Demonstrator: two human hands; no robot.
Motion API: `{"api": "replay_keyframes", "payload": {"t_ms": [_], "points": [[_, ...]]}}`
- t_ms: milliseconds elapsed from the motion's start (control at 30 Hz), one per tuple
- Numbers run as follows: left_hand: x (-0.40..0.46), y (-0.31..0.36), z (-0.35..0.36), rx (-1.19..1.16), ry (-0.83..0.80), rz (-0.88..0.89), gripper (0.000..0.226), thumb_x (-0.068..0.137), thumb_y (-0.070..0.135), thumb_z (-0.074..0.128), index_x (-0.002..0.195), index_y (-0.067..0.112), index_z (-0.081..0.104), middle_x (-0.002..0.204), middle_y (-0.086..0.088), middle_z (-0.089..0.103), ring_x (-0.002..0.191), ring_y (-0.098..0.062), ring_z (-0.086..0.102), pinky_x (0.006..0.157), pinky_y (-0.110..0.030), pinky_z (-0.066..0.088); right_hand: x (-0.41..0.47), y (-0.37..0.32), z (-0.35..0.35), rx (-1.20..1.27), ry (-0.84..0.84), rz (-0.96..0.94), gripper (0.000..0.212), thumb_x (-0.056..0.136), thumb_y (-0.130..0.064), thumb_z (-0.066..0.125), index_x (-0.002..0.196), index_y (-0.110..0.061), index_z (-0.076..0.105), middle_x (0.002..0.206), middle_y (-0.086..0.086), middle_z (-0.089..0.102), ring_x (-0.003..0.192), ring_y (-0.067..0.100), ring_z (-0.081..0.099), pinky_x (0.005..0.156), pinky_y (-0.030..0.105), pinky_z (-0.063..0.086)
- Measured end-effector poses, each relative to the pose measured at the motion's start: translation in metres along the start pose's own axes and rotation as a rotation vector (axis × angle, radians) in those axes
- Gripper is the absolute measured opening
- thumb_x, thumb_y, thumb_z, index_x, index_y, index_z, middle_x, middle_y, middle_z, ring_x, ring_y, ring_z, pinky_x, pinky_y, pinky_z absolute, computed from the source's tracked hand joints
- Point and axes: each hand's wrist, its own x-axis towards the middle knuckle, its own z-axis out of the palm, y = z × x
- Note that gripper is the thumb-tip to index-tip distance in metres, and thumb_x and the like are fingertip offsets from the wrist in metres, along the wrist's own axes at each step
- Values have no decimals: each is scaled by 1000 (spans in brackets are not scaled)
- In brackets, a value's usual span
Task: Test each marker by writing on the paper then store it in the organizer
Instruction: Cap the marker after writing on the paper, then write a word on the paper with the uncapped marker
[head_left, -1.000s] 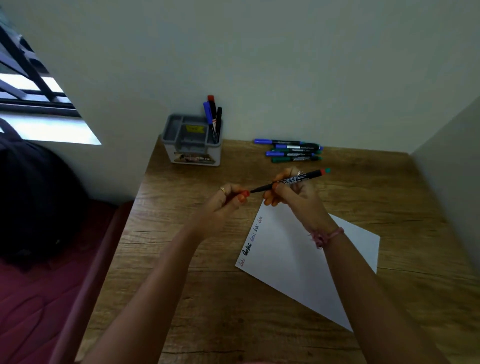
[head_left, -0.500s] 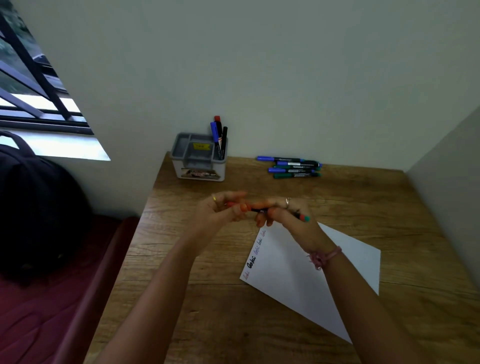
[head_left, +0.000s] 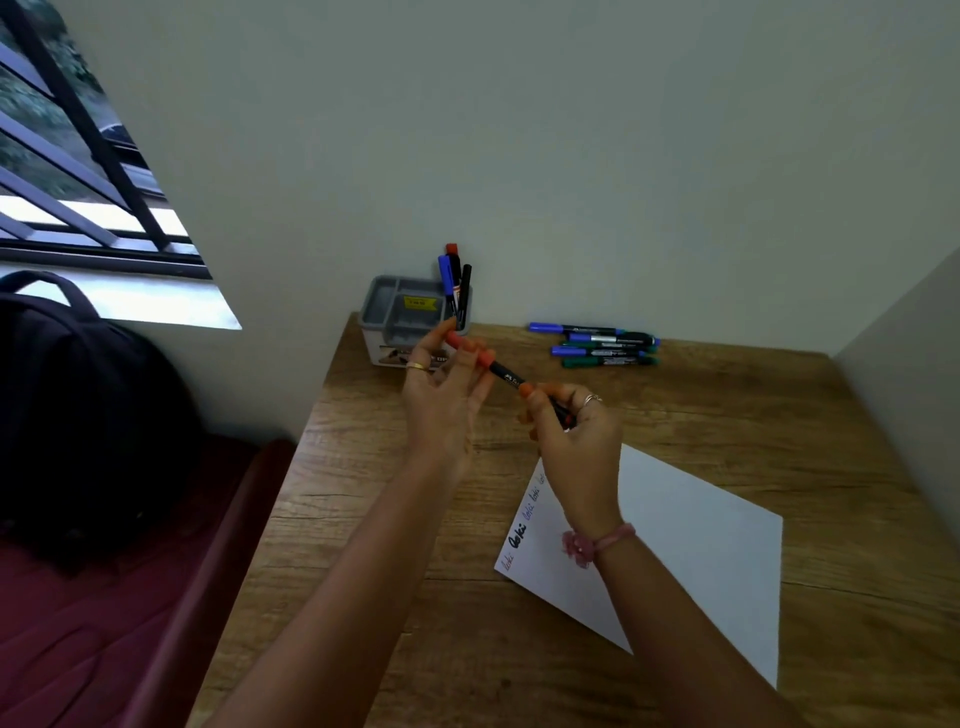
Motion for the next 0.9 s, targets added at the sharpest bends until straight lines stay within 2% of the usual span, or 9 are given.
{"api": "replay_keyframes", "payload": {"t_ms": [100,233,333,400,500,567,667,833,900], "points": [[4,-1,3,68,-28,0,34,90,3,52,124,10,52,91,-5,66,85,-13,64,81,-27,56,-1,4,5,-19,-18,82,22,91,-26,58,74,-12,63,60,-1,61,51,3,51,51,22,42],[8,-2,-3,157,-32,-10,34,90,3,55,123,9,52,91,-5,68,84,-13,66,82,-30,56,-1,10,5,60,-74,209,24,91,-27,58,70,-17,61,58,-1,62,51,4,54,51,19,43],[13,3,-6,255,-60,13,32,87,2,58,118,8,56,94,-9,67,87,-15,66,80,-30,57,10,17,-6,7,-241,188,17,89,-33,58,82,-19,66,73,-1,70,67,7,65,60,14,47],[22,13,-6,313,-64,85,26,86,2,59,110,13,59,92,-8,67,87,-17,66,79,-31,57,18,33,-20,-210,-327,131,32,87,-46,54,99,-19,66,93,-7,69,86,5,64,72,13,46],[48,35,-5,389,11,250,24,87,4,60,105,21,61,89,-3,69,84,-18,67,77,-35,58,23,70,-48,-501,-292,107,57,85,-65,43,123,-25,58,116,-5,63,108,10,57,92,31,47],[68,46,-4,480,57,364,25,88,8,61,108,21,60,93,-3,69,86,-17,68,77,-33,57,21,88,-62,-611,-305,87,48,90,-55,45,128,-27,54,127,0,60,117,16,53,101,36,42],[96,48,-1,576,116,460,25,88,13,63,112,20,61,93,-1,68,83,-14,68,75,-32,58,17,103,-67,-746,-385,0,44,93,-41,43,130,-18,53,141,2,47,132,18,40,110,33,27],[125,35,2,719,145,541,29,89,12,62,117,15,61,98,-4,68,76,3,65,72,-18,54,18,111,-67,-748,-368,-29,37,94,-28,52,130,-17,53,140,2,46,134,18,38,113,38,27],[131,36,3,771,138,562,29,88,13,62,117,16,61,100,-4,68,79,2,64,75,-19,55,18,111,-67,-747,-367,-43,37,94,-28,51,130,-17,53,140,2,47,134,18,38,112,37,26]]}}
